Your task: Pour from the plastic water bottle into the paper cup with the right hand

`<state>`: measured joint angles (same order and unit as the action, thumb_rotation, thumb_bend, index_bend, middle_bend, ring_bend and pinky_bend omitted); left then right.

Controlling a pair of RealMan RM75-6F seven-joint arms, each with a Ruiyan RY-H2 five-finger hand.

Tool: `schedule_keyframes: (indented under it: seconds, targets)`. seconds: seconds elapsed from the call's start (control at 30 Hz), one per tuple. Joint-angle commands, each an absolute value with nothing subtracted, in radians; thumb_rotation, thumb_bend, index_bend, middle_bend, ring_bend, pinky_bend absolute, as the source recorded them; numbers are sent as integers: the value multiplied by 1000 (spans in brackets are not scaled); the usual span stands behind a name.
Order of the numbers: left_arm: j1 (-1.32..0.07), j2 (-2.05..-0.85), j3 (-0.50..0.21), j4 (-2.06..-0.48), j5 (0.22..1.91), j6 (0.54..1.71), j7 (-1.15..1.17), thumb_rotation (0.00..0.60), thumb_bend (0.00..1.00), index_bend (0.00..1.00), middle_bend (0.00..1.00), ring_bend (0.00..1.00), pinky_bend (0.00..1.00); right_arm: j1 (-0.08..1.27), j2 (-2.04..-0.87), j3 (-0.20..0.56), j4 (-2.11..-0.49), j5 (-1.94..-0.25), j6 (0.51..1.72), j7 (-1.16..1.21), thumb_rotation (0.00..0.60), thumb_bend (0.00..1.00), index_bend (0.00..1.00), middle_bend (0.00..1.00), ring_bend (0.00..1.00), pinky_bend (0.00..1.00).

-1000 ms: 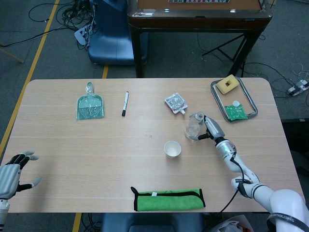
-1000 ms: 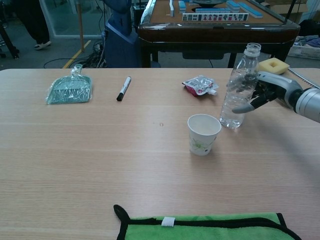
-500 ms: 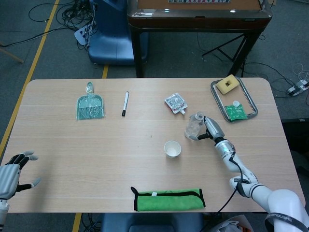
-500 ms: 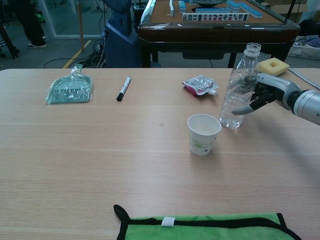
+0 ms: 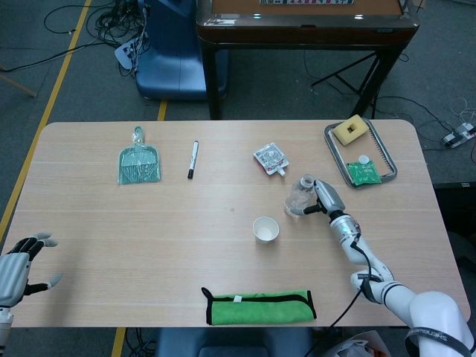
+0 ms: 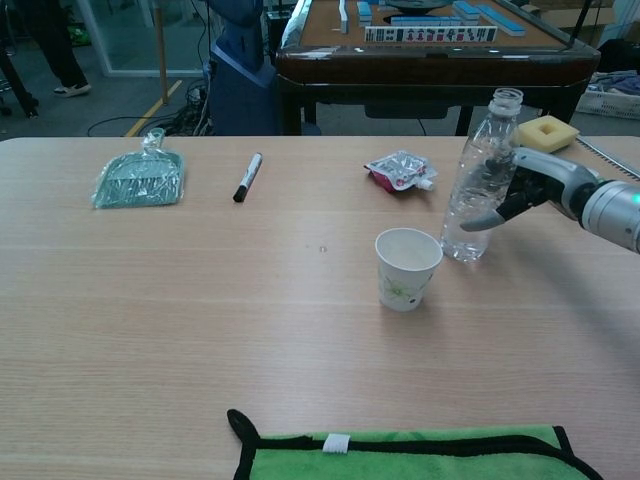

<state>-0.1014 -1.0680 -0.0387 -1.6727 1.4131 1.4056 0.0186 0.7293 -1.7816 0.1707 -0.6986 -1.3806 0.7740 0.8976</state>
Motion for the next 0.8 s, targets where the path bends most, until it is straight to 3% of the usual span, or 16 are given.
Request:
schedule_keyframes:
  seconds: [0.03, 0.47, 0.8]
  targets:
    - [-101, -1068, -39, -1673, 1414, 1406, 19, 600, 147, 340, 233, 231, 472, 730, -1783, 175, -699, -1377, 775, 890, 600, 54, 503, 491, 351, 370]
    - [-100, -1062, -45, -1675, 1407, 1410, 15, 600, 147, 340, 233, 231, 472, 739, -1730, 192, -779, -1368, 797, 751, 600, 122, 573, 575, 436, 449]
    - [-101, -1056, -48, -1680, 1407, 1412, 14, 600, 147, 340, 234, 231, 472, 752, -1618, 202, -949, -1305, 761, 419, 600, 126, 595, 597, 459, 463]
